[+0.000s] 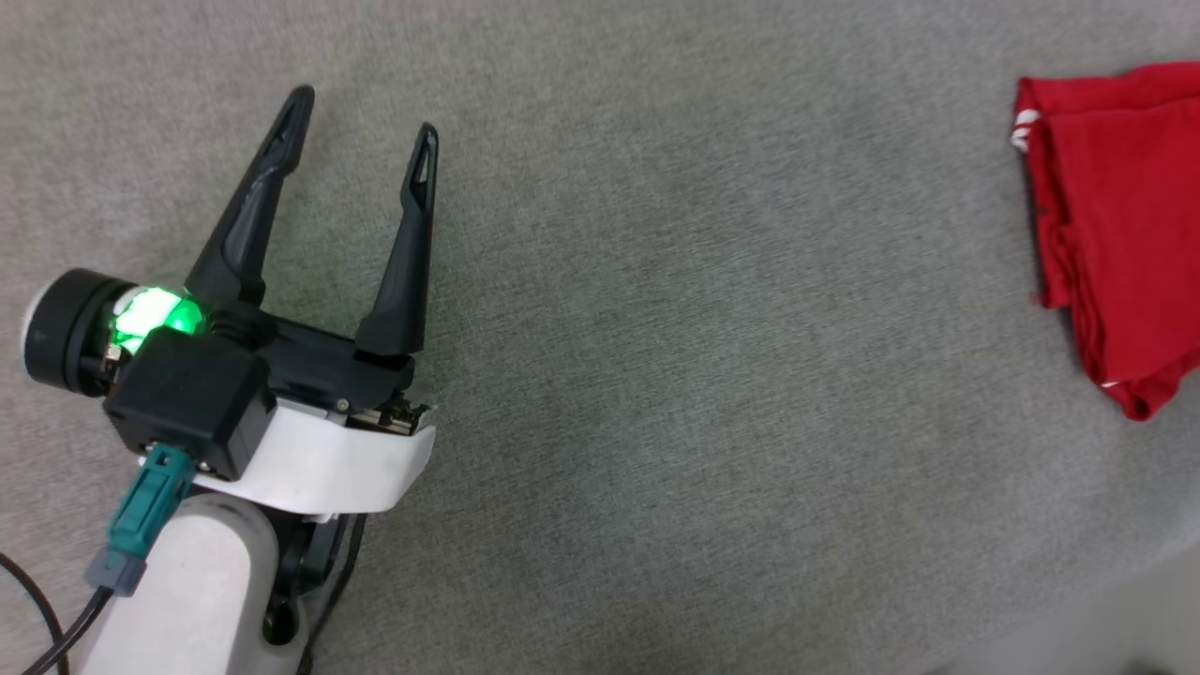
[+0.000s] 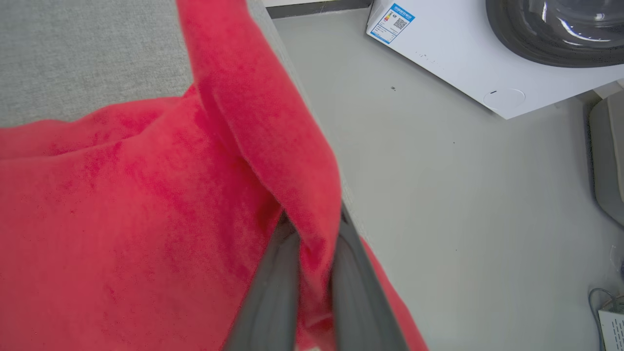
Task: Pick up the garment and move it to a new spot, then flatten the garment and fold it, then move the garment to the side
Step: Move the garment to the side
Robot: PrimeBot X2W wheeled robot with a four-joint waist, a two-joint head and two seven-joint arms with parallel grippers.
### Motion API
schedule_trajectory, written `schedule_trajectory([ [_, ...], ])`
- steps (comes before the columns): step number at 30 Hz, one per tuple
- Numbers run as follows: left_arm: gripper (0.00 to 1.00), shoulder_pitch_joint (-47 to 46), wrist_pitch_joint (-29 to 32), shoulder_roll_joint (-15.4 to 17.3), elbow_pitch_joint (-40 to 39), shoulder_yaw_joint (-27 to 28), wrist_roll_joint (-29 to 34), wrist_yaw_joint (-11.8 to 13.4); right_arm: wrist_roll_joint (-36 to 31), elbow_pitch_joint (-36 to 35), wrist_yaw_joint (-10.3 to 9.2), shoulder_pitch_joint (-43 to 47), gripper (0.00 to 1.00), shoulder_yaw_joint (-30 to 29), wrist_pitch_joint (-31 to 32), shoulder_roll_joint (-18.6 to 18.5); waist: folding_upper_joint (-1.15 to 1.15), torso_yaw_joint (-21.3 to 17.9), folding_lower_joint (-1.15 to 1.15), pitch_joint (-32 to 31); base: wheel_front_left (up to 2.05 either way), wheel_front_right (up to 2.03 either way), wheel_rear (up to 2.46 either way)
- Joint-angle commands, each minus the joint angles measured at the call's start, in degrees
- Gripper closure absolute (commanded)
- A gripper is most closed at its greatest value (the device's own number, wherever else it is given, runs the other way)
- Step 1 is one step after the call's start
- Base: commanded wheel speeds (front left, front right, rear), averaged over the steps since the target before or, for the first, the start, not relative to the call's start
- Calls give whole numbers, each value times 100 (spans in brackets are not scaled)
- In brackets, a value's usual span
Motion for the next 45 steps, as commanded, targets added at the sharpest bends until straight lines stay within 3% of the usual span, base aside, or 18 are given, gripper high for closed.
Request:
schedule_trajectory([
  [1, 0, -108, 32, 26, -69, -17, 39, -43, -110, 190, -5, -144, 100, -48, -187, 148, 0, 41, -1, 223, 0, 0, 0],
  [2, 0, -122, 45, 38, -83, -13, 45, -37, -154, 308, -5, -201, 84, -90, -320, 213, 0, 50, -1, 243, 0, 0, 0],
  [3, 0, -128, 58, 44, -98, -10, 46, -32, -203, 440, -5, -243, 53, -129, -438, 278, 0, 58, -1, 253, 0, 0, 0],
  [4, 0, -124, 66, 48, -108, -14, 46, -20, -252, 535, -5, -270, 0, -140, -576, 317, 0, 68, -1, 262, 0, 0, 0],
  [12, 0, 75, -70, 37, 106, 38, -64, 53, -743, 1223, -5, -376, 0, -524, -1591, 485, 0, 112, -1, -46, 0, 0, 0],
  [19, 0, 383, -430, -138, 485, 81, -278, 147, -1217, 1002, -5, 5, 0, -491, -2275, 505, 0, 200, -1, -770, 0, 0, 0],
  [31, 0, 1187, -963, -526, 1358, 158, -735, 345, -1125, -809, -5, 1778, 0, -178, -2674, 1342, 0, 760, -1, -2193, 0, 0, 0],
  [45, 0, 1616, -1213, -722, 2268, 294, -965, 459, -916, -2704, -5, 3342, 0, 460, -2464, 2221, 0, 1856, -1, -2997, 0, 0, 0],
])
